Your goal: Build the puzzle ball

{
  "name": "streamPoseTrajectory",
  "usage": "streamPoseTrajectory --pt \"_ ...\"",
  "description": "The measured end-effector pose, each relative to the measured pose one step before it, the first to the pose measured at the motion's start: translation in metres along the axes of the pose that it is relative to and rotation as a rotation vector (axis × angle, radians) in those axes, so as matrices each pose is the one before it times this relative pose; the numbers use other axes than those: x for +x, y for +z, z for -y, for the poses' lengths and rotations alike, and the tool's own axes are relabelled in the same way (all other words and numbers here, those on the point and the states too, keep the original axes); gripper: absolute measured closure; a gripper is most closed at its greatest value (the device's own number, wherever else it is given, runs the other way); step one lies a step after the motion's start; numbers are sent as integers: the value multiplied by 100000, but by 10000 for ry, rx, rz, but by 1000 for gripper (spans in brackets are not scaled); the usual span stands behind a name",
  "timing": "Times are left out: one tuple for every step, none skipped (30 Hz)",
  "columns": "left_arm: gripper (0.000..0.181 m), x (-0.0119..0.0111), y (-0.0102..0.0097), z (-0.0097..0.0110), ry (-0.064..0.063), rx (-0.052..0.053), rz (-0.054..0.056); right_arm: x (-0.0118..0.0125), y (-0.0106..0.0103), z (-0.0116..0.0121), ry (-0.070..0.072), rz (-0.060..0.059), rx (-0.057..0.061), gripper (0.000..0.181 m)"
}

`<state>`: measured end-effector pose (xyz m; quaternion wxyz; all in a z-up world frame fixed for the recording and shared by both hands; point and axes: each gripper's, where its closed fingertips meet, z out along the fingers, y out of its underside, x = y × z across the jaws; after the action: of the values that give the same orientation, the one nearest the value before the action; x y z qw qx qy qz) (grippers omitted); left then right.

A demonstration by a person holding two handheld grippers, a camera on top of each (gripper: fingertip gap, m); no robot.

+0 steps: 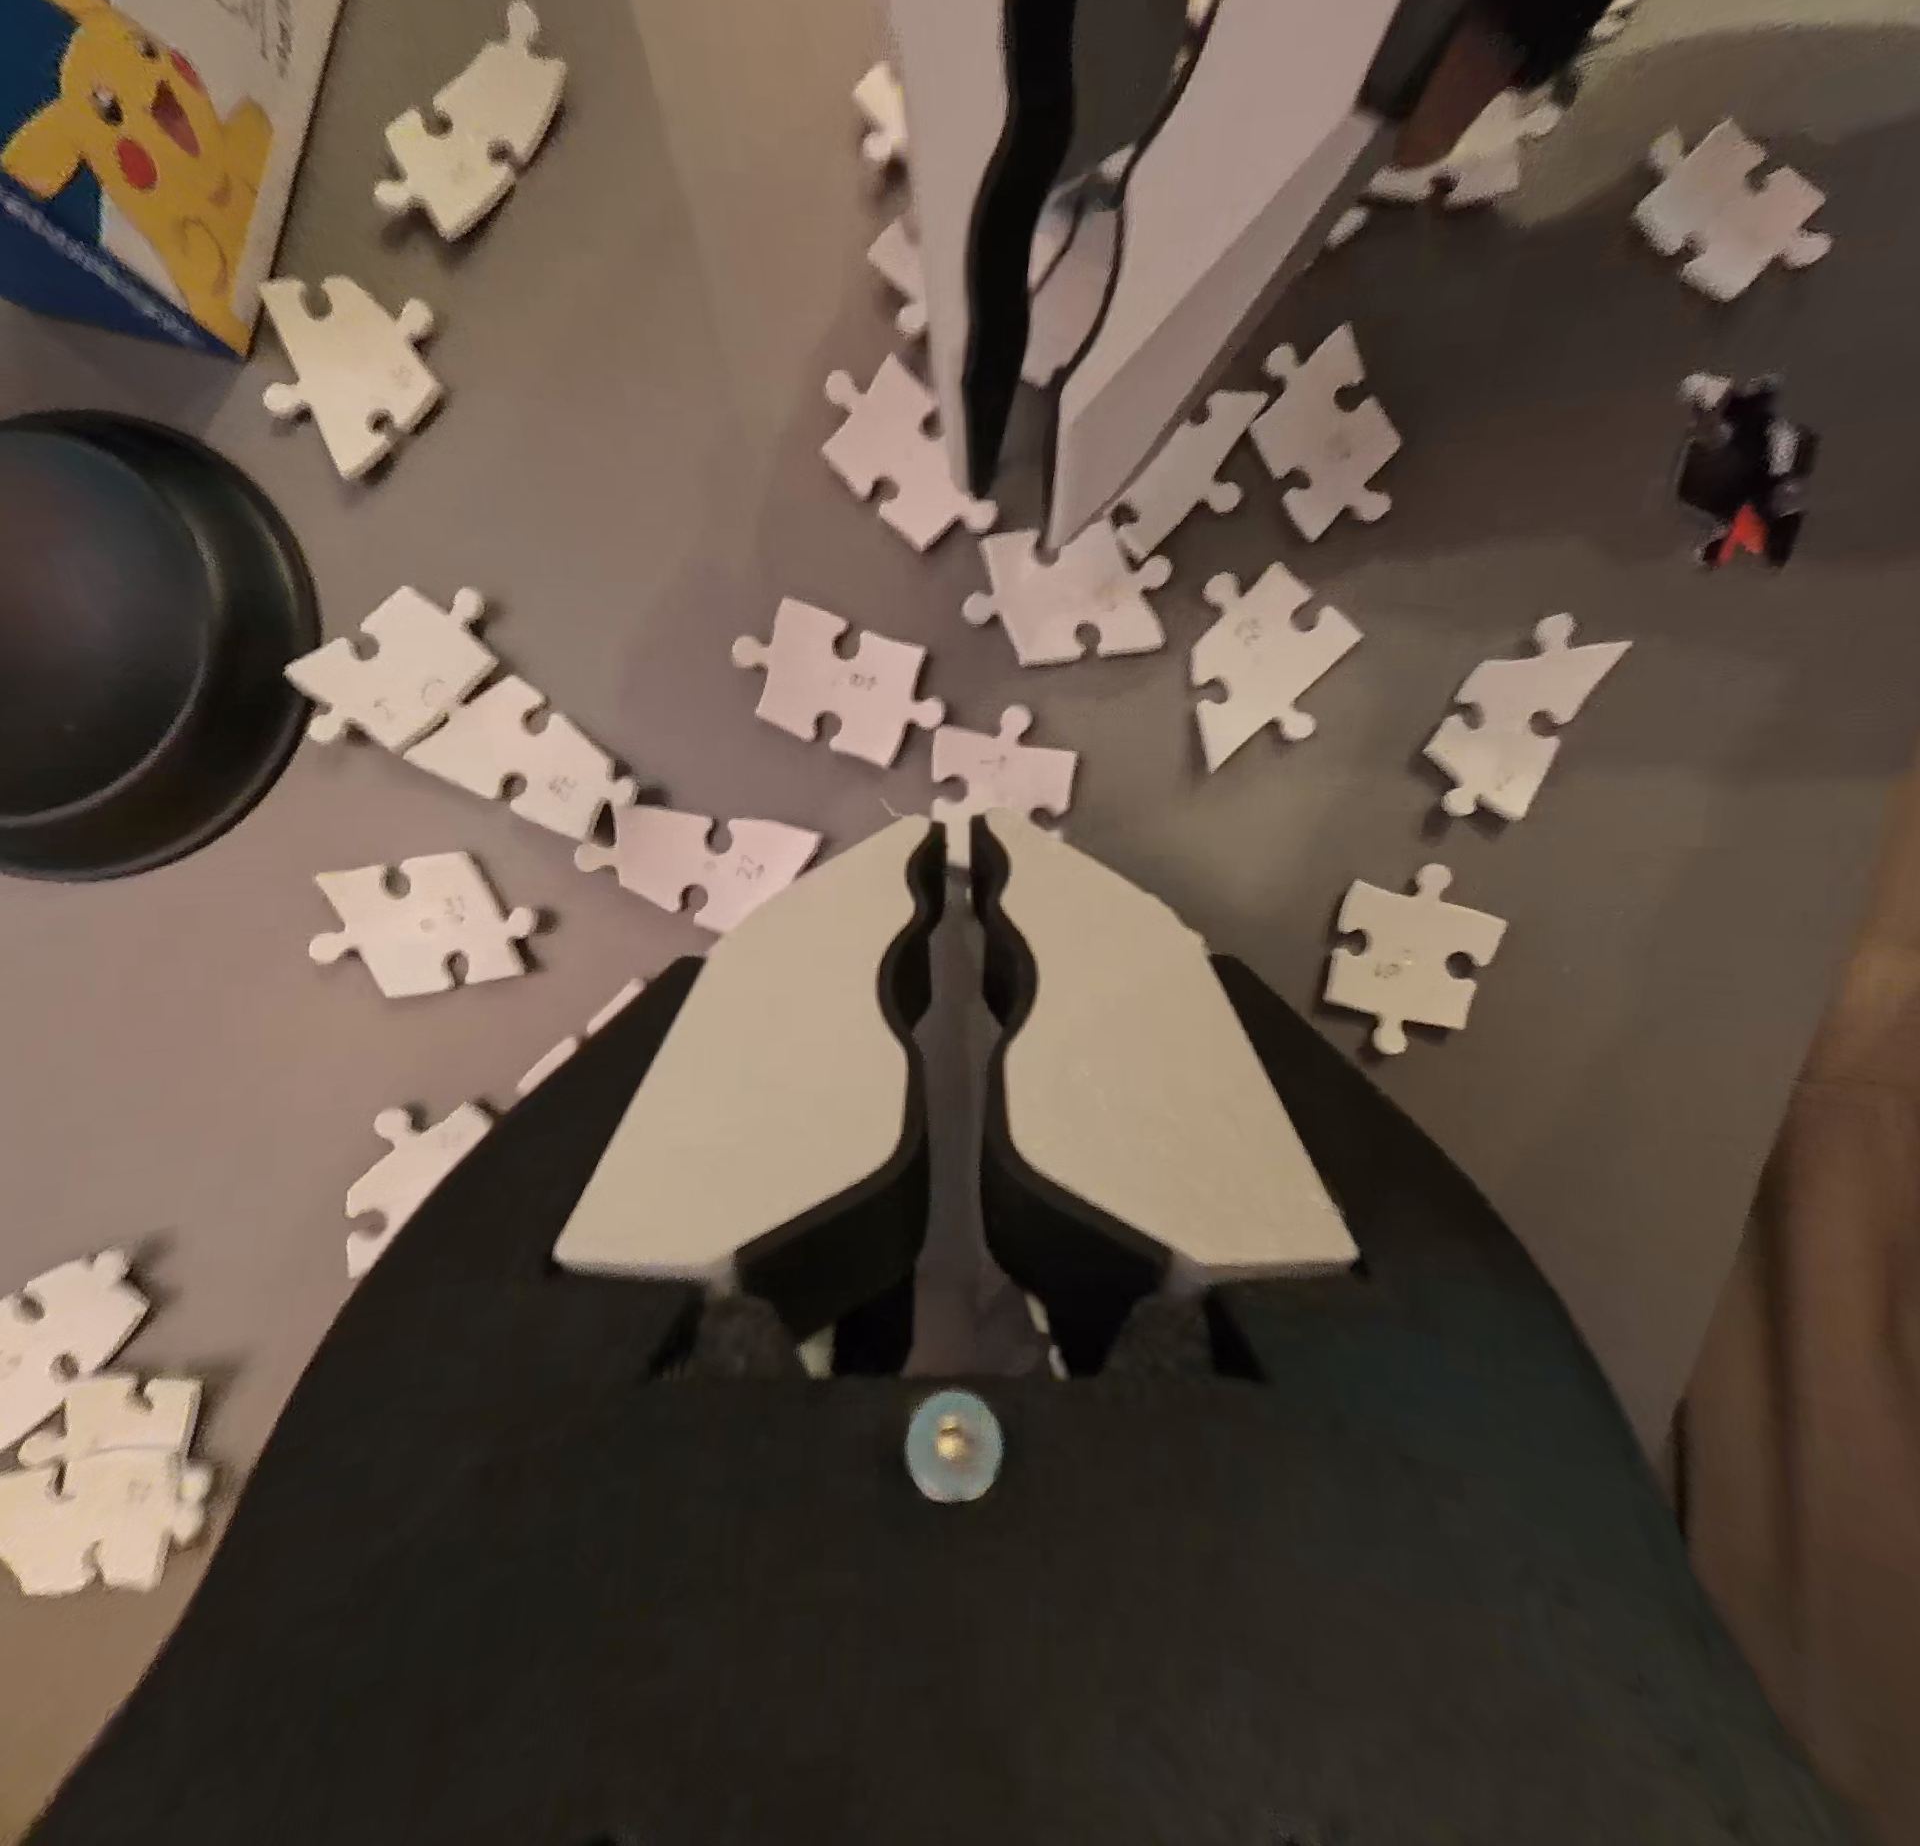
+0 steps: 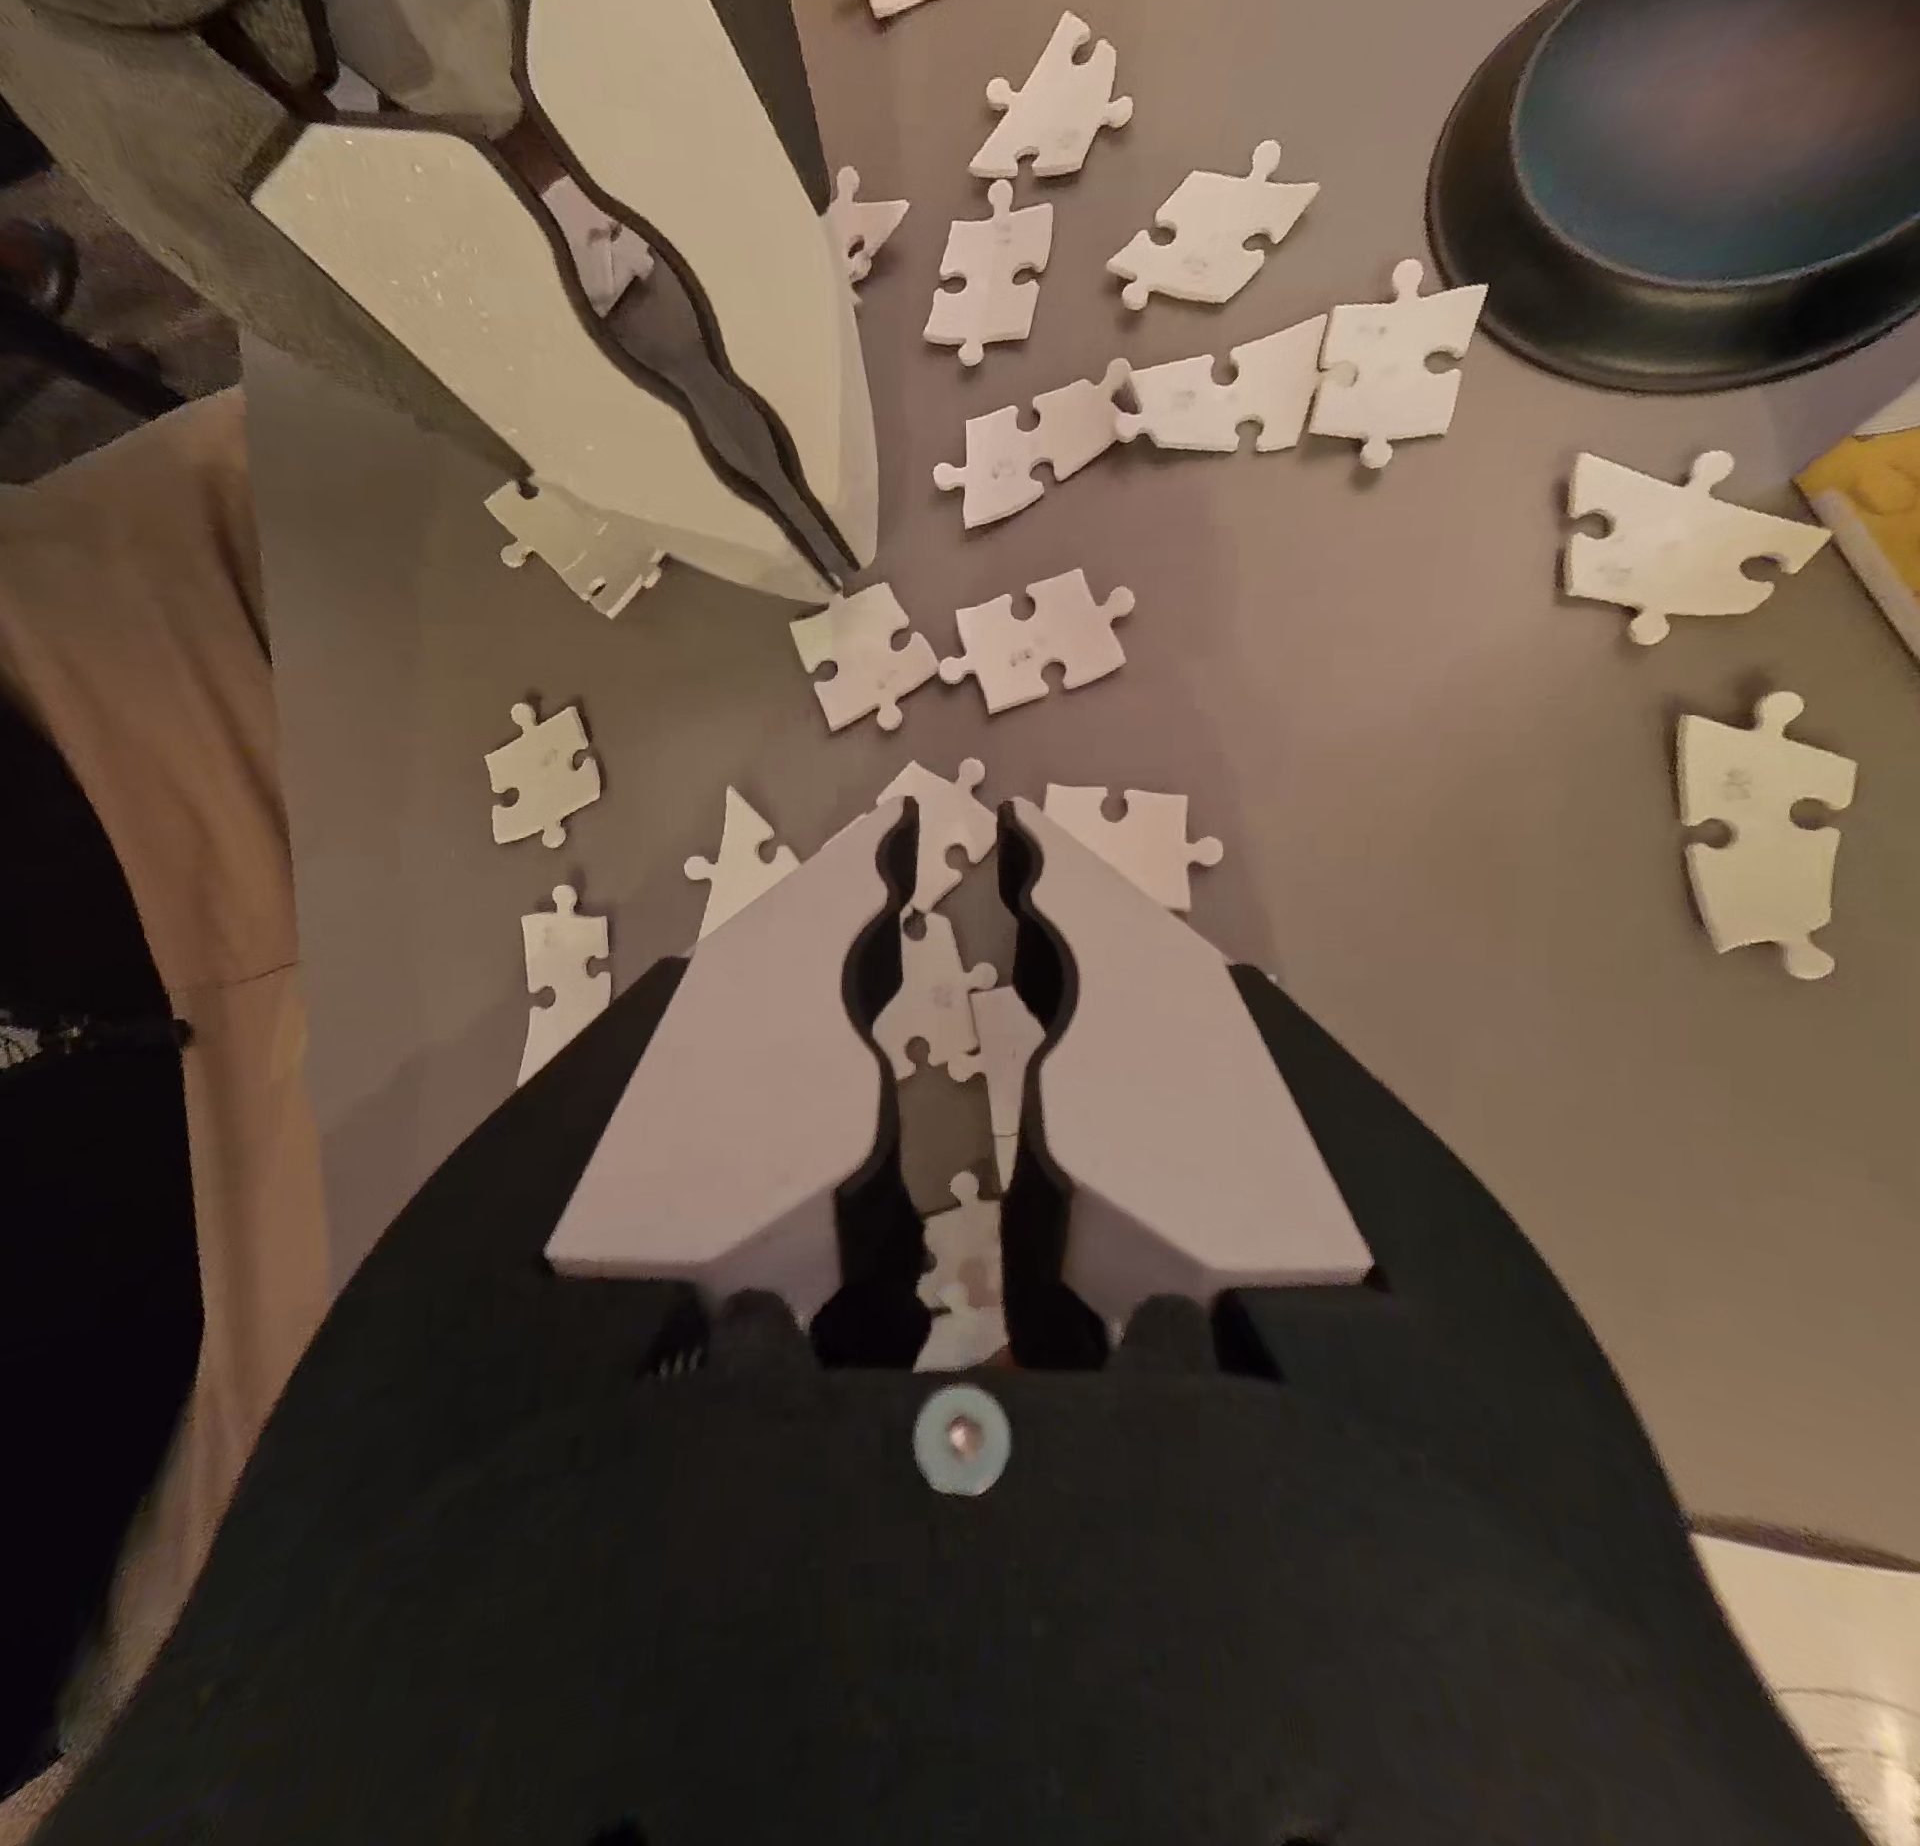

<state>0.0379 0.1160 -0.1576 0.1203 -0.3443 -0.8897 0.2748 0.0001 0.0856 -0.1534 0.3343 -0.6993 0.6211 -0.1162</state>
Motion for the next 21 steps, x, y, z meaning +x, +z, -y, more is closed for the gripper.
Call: streamPoseTrajectory --pt "176 279 58 375 85 126 -116 -200 167 -152 -66 36 -88 169" --pt "175 69 164 156 80 -43 55 -271 220 -133 -86 63 -113 168" --pt "174 161 272 -47 130 -150 19 -164 223 -70 -90 9 -92 168" --pt "173 172 338 -200 127 -214 -2 -134 189 13 -75 0 -38 168" --pt "173 117 351 -330 97 -247 18 -151 132 48 -46 39 -6 169" --pt "173 68 305 -369 79 -233 29 -104 80 59 -26 32 8 170" --pt "175 43 -22 116 36 127 2 -44 38 32 -23 6 9 170" --pt "175 31 -6 -196 -74 -99 -96 -27 7 -2 -12 3 3 170" --pt "177 -42 -65 -130 -24 -11 -52 -24 -18 -20 -3 20 3 170" --pt "179 -96 -101 -192 -14 -49 -36 -10 -18 -21 0 9 3 170" --pt "181 -54 -111 -209 -28 -63 -62 15 -19 14 3 -11 7 170" --pt "181 27 -108 -184 -30 -47 -112 0 9 78 -9 -19 26 169" --pt "181 23 -85 -163 -23 -37 -91 -73 19 118 -27 1 28 169" --pt "181 9 -92 -157 -6 -31 -72 -121 77 97 -38 15 -1 169" --pt "181 -2 -111 -211 -4 -88 -65 -122 111 57 -48 10 -20 169" --pt "181 -60 -130 -246 13 -119 -24 -154 142 35 -45 19 -30 169" --pt "181 -143 -138 -242 12 -105 36 -170 148 29 -41 39 -36 169" --pt "181 -175 -116 -227 19 -70 46 -172 140 69 -56 29 -17 169" --pt "181 -72 -102 -187 16 -47 -16 -100 131 104 -52 -13 -5 168" --pt "181 -43 -83 -174 32 -47 -31 -111 132 114 -41 8 -9 168" --pt "181 -203 -117 -194 36 -65 86 -142 133 94 -37 30 -20 168"
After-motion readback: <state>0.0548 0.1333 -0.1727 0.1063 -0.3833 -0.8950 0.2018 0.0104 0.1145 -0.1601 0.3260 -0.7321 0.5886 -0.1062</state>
